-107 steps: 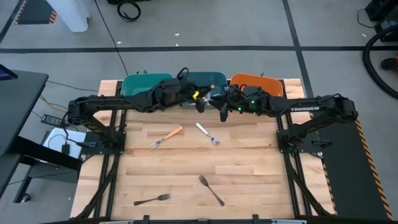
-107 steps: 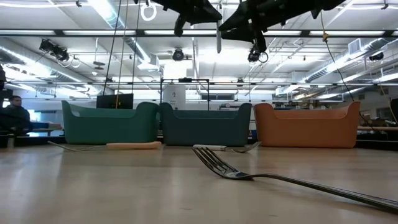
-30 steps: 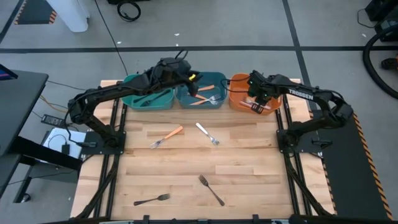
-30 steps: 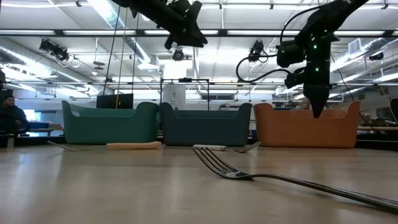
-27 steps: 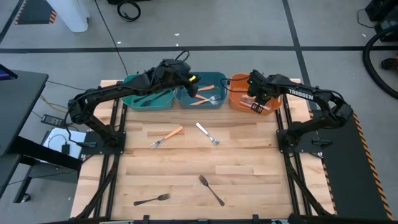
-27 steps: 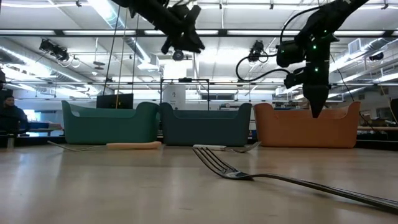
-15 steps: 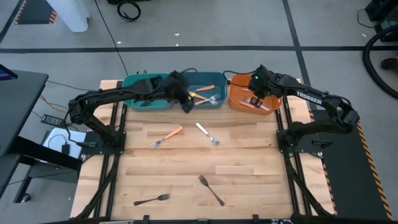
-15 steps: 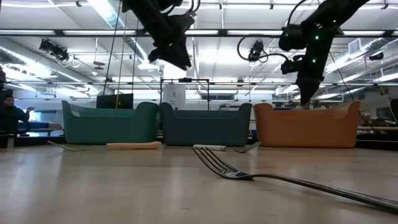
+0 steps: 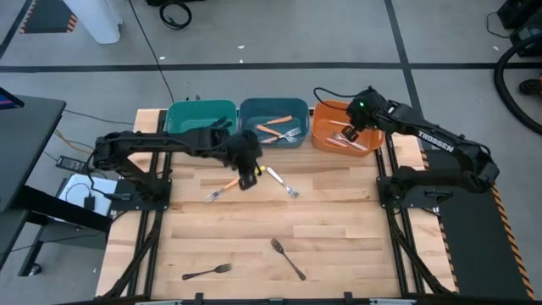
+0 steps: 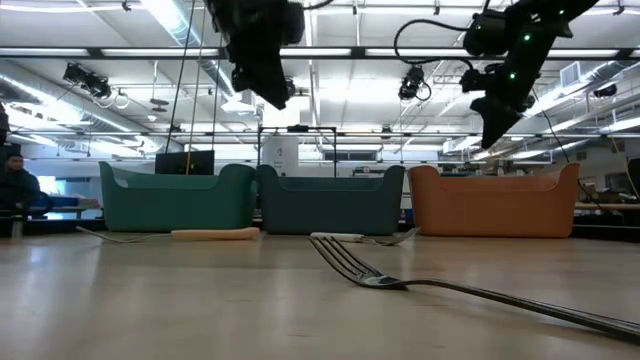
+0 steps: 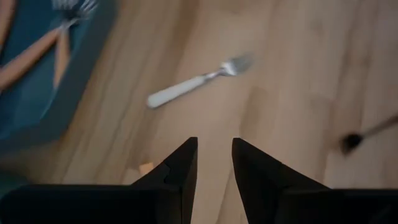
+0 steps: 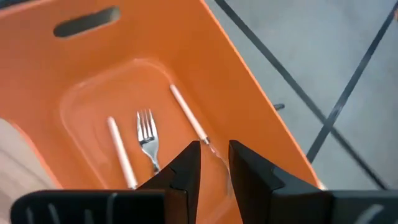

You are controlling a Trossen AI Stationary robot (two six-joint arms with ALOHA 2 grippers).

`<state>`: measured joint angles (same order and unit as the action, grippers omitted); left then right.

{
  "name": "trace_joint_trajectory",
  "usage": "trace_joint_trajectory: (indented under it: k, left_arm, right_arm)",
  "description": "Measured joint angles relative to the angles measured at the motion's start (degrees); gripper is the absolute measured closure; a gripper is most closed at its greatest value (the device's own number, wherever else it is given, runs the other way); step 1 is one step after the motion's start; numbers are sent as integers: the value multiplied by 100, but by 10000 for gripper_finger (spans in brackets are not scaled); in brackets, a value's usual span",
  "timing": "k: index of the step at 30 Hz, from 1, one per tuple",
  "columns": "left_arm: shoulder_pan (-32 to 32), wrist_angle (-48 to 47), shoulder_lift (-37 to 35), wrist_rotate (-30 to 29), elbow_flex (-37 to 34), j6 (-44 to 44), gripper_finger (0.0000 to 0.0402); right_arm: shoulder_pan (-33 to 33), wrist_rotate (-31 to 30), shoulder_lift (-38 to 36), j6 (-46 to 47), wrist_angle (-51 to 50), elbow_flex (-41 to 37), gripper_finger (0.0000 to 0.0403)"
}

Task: Sort silverware by color (type)
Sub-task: Put the left black fork in the green bin

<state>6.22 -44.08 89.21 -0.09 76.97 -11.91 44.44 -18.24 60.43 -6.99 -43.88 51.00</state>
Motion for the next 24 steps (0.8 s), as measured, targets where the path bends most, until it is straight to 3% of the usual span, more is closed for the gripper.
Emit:
trace_joint_trajectory:
  k: [5,8,15,19,24]
  left_arm:
    - [-422,220,0,13,0,1296,292]
    - [-595,408,43,10,2,1461,292]
    - [-1203,-435,44,225,0,1095,292]
    - [-1709,-1358,44,486,-14,216,292]
    - [-2518,-1554,42,481,-185,-790,292]
  right_arm:
    - [-215,115,-249,509,-26,2,313]
    - [-463,270,-333,980,-54,3,313]
    - [-1214,785,-515,1877,-96,4,313]
    - [-1647,787,-572,2336,-170,4,313]
    - [-2139,785,-565,2689,-446,4,313]
